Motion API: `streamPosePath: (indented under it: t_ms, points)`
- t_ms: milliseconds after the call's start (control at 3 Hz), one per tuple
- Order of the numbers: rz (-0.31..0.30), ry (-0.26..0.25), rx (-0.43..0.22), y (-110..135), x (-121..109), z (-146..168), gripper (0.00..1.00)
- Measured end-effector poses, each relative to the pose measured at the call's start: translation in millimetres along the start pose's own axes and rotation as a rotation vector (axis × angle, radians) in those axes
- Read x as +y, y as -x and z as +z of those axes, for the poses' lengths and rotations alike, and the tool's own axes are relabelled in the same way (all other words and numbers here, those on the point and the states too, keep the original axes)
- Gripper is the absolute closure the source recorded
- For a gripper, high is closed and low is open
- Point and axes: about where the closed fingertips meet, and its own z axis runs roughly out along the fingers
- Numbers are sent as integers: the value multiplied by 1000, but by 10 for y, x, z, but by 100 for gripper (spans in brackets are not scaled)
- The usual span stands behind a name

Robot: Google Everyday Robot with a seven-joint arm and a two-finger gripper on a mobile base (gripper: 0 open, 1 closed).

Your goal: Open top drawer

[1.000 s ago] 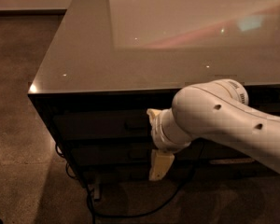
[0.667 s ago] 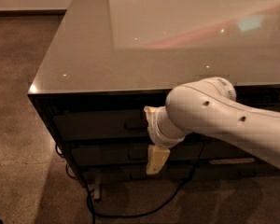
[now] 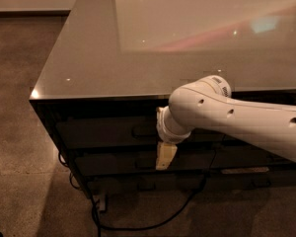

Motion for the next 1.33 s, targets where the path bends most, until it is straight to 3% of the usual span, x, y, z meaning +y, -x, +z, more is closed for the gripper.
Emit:
streamPosePath:
  t_ms: [1333]
  points:
    - [15,-71,72,-288,-344,245,0]
